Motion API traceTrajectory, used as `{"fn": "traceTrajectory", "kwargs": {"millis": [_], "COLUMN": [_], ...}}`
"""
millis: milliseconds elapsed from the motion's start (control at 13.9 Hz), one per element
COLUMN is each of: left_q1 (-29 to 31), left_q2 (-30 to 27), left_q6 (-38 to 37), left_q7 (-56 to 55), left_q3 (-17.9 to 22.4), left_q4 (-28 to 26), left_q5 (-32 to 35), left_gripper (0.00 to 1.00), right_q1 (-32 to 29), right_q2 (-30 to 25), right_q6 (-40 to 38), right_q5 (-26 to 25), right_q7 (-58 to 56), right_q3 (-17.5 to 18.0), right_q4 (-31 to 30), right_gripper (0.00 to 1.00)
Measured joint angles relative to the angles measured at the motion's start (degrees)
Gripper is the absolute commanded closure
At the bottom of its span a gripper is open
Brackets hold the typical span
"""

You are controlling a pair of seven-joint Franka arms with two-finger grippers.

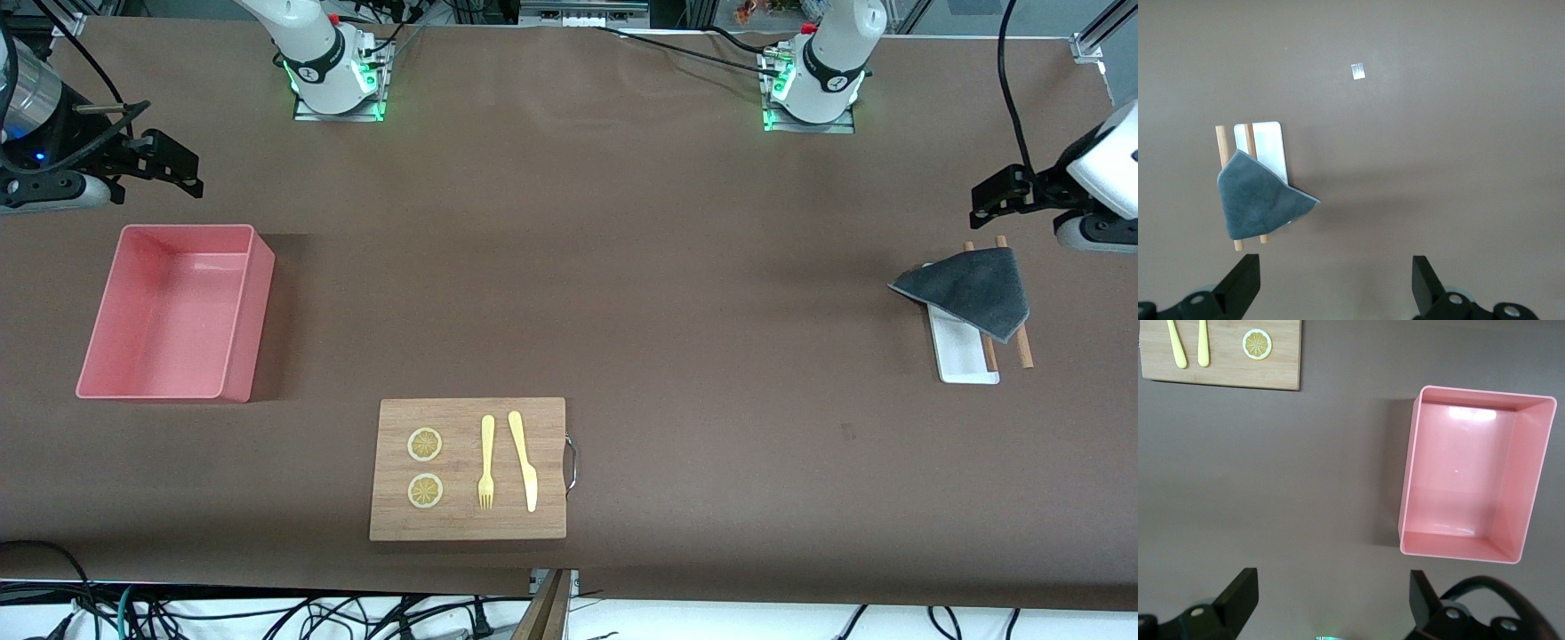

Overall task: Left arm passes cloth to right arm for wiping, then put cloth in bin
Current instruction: 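Move the left gripper toward the grey cloth on the white tray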

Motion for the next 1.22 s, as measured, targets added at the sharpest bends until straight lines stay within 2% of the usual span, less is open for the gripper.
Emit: {"fn": "traceTrajectory", "kwargs": {"millis": [216,719,1223], "left_q1": [0.03,2.18,3.61], "left_q2": [-0.94,-0.37,3.52], "left_q6": [-0.25,-3.87,-4.60], "left_q7": [0.00,0.00,0.00], "left_q3": [0.66,1.23,1.27], "left_q4": [-1.86,-1.98,-0.09], "left_q5": [-0.86,-1.67,-1.70], "left_gripper": [0.00,0.00,0.00], "right_q1": [0.00,-0.15,-0.10], "right_q2": [0.07,0.15,0.40], "right_q6": [0.07,-2.02,-3.14], "right_q5": [0.00,0.00,0.01], "right_q7": [-0.10,-0.33,-0.33], "right_q3": [0.13,0.13,0.67], "right_q4": [0.02,2.92,2.95], "right_gripper": [0.00,0.00,0.00]}}
